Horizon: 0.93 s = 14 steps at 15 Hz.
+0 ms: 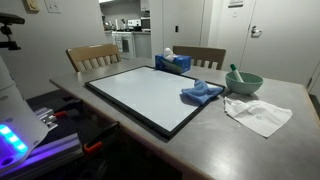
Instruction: Wipe the whiteboard with the blue towel
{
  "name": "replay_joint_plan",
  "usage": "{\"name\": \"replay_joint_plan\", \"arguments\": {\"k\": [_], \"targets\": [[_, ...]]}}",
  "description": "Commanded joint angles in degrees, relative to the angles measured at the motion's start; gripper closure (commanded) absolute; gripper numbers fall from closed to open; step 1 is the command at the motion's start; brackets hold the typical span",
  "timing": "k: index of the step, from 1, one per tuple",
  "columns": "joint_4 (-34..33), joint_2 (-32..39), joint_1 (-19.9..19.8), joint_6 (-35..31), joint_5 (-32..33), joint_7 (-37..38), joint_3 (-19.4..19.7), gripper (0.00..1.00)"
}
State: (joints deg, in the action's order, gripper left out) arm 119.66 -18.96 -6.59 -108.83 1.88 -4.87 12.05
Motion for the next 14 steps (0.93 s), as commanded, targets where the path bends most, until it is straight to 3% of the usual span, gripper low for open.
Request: {"name": "replay_joint_plan", "arguments": {"k": [1,9,14], "targets": [[-0.16,0.12,-0.78,0.14,-0.27,-0.24,-0.64,0.0],[-0.17,1.17,-0.58,-1.38,-0.55,-1.65,-0.26,0.0],[-0.87,4.9,-0.23,-5.22,0.17,-7.49,0.24,0.0]]}}
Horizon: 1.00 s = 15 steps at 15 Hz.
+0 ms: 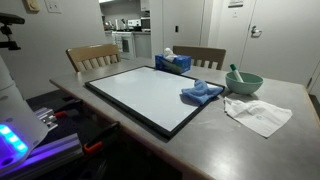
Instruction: Wipe the whiteboard with the blue towel
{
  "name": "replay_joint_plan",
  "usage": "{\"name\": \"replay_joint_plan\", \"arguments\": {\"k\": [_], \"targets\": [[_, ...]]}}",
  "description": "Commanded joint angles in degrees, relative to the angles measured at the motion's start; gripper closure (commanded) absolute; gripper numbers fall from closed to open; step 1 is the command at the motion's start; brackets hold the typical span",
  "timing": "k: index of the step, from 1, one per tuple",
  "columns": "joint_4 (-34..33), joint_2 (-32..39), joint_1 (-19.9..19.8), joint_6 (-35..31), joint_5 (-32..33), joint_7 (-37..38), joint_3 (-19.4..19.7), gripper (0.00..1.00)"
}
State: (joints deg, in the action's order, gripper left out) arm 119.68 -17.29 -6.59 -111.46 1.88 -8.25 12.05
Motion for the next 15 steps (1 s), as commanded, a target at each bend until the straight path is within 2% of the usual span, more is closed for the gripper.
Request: {"name": "replay_joint_plan", "arguments": {"k": [1,7,12,15], "targets": [[-0.8,4.03,-0.2,-3.7,-0.05,-5.4,0.35,0.0],[-0.39,9.44,-0.61,-9.32,-1.02,-11.07,0.92,0.0],[-0.94,14.33,-1.36,-9.37,0.56,-11.69,0.77,0.0],[-0.15,13.36,-1.32,-8.89,0.49,-10.15,0.18,0.0]]}}
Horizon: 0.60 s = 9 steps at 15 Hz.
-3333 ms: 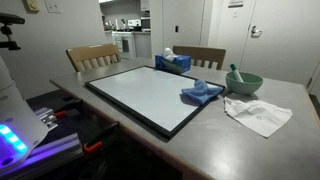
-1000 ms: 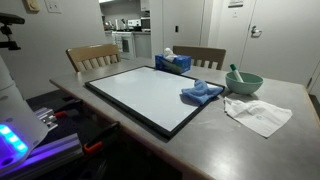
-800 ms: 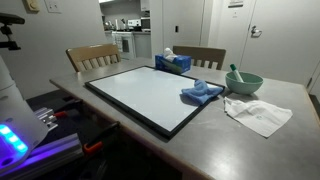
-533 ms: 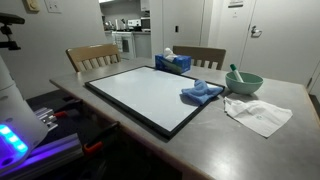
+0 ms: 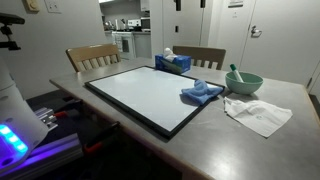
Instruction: Wipe the whiteboard with the blue towel
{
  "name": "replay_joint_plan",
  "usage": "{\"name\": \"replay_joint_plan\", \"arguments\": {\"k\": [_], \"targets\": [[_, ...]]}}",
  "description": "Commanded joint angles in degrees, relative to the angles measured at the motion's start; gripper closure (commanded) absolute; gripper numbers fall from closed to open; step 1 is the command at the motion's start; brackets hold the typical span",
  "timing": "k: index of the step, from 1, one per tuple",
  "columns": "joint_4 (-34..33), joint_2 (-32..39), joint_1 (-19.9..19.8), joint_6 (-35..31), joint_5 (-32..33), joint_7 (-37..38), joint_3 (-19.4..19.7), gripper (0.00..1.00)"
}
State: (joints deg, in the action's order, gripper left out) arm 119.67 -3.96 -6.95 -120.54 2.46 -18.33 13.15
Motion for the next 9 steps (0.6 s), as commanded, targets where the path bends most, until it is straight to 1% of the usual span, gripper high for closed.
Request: {"name": "replay_joint_plan", "arguments": {"k": [1,3,5,7,9], "targets": [[-0.16,0.04,-0.94,0.2,-0.09,-0.04,-0.97,0.0],[-0.16,-0.27,-0.91,0.2,-0.09,-0.02,-1.02,0.0],[-1.32,2.34,-0.84,1.47,-0.52,-1.13,-1.0,0.0],[-1.62,5.24,-1.03,0.49,-3.27,-4.55,-0.62,0.0],[-1.99,8.25,-1.55,-0.51,-4.16,-7.23,-0.6,0.0]]}}
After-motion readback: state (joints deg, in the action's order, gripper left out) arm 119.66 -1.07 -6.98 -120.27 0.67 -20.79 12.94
